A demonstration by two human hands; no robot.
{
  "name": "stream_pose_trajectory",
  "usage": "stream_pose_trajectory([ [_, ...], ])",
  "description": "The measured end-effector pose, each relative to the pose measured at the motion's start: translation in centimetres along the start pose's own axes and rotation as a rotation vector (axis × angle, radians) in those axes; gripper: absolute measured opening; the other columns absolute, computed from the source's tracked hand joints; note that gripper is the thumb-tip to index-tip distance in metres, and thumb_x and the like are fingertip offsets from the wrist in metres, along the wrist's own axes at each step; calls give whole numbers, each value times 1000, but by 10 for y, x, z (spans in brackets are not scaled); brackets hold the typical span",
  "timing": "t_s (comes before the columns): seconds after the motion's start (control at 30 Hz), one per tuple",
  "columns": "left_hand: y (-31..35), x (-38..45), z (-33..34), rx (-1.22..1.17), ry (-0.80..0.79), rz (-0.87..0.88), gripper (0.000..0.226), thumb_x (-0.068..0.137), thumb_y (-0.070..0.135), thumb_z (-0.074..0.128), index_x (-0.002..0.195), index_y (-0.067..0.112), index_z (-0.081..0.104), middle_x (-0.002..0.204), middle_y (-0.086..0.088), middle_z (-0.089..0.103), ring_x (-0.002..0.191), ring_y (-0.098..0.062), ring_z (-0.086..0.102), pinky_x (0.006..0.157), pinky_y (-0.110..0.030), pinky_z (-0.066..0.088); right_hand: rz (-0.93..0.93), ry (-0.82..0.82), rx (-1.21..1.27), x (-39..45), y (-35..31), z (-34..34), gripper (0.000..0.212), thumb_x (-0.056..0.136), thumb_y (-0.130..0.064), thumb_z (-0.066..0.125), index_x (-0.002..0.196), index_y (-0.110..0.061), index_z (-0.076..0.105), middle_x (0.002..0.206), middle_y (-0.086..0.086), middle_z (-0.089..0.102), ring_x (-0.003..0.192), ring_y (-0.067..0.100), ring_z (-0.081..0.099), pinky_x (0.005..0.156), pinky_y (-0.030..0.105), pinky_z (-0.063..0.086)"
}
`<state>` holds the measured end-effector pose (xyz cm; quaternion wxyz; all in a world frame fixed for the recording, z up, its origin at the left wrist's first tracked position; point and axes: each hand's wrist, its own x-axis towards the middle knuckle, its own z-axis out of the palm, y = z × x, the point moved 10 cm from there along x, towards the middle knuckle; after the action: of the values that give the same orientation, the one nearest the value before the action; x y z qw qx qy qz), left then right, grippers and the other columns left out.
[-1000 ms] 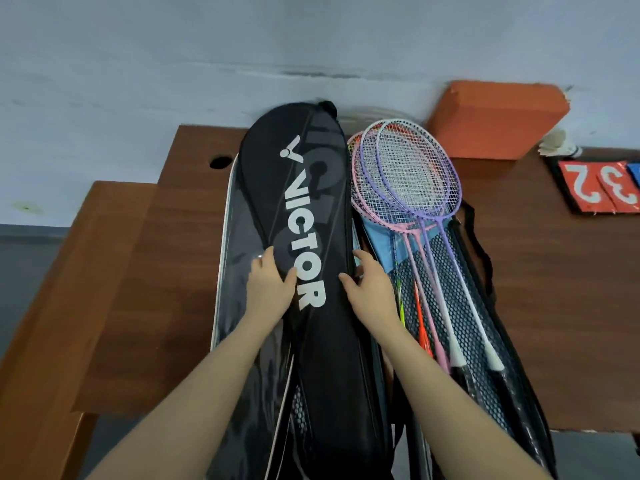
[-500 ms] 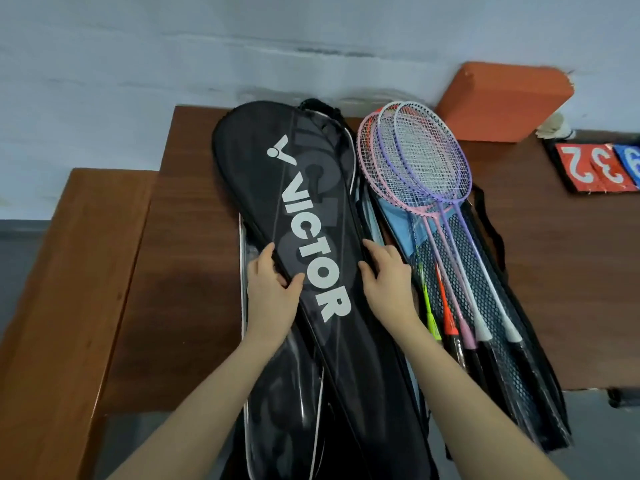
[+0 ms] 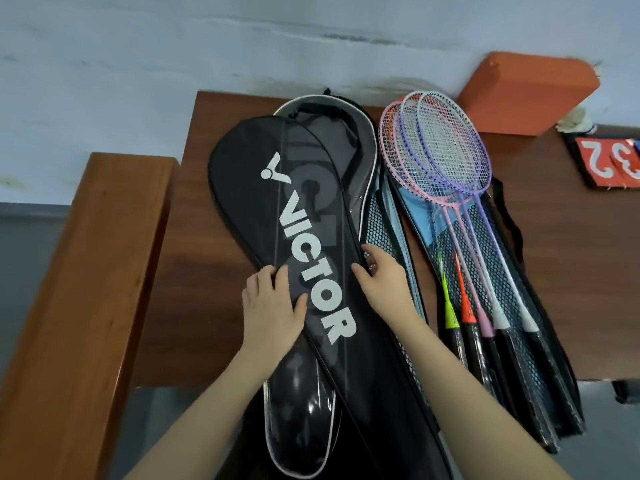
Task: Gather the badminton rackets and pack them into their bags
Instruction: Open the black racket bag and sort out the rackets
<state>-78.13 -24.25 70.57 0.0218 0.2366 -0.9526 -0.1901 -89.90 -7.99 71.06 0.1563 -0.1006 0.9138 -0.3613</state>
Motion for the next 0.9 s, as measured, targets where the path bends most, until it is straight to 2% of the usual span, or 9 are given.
stream_pose_trajectory([
  [0.07,7,13,-6,-19,20,50,44,77,28,69,113,6,59,110,-14,55,103,-35,50,83,-49,42,34,-2,13,10,-8,-1,41,90,-21,59,129,-11,51,111,5,60,101,21,57,86,28,42],
  [0.17,25,38,-24,-66,70,150,37,80,35,54,105,9,63,104,-9,58,98,-33,52,81,-45,40,38,18,68,18,-21,-7,31,88,-16,61,118,-12,59,91,-3,58,83,14,56,76,25,42],
  [0.27,43,67,-30,-131,-19,162,37,90,36,50,120,16,56,119,-3,53,113,-26,44,94,-37,27,-58,-1,137,14,-40,-11,23,84,-10,63,105,-16,62,80,-10,59,68,0,52,65,12,40],
  [0.33,53,82,-39,-196,-14,158,41,92,41,47,126,18,51,124,-2,51,118,-22,42,98,-35,24,-165,-34,159,6,-57,-15,22,81,-5,64,99,-17,61,77,-11,58,66,-3,51,64,9,39],
  [0.47,54,105,-71,-326,127,62,56,85,54,52,124,15,50,119,-6,55,112,-23,51,97,-39,35,-279,-51,202,-6,-76,-26,24,78,-1,67,97,-14,63,77,-10,56,67,0,49,65,10,38],
  [0.57,48,114,-83,-349,147,-32,64,77,58,60,122,14,50,115,-6,55,105,-25,54,91,-41,44,-301,-63,222,-11,-78,-30,26,77,2,68,101,-9,66,77,-16,54,67,-4,51,65,8,38],
  [0.63,49,116,-82,-361,108,-60,61,77,54,63,121,14,51,114,-4,55,101,-23,55,86,-40,47,-326,-67,218,-13,-79,-33,27,77,2,68,103,-7,68,77,-16,54,69,-4,52,68,8,38],
  [0.73,55,116,-76,-420,58,-65,49,79,37,65,121,14,54,106,-3,59,95,-22,58,80,-35,48,-358,-92,163,-14,-81,-31,30,78,-1,68,107,-8,70,80,-17,55,73,-1,53,71,9,38],
  [0.9,49,109,-75,-656,64,-108,32,77,8,62,108,10,64,72,11,59,77,-12,63,80,-26,49,-320,-139,142,-15,-76,-25,29,78,-5,69,106,-13,69,78,-13,54,70,1,50,69,11,38],
])
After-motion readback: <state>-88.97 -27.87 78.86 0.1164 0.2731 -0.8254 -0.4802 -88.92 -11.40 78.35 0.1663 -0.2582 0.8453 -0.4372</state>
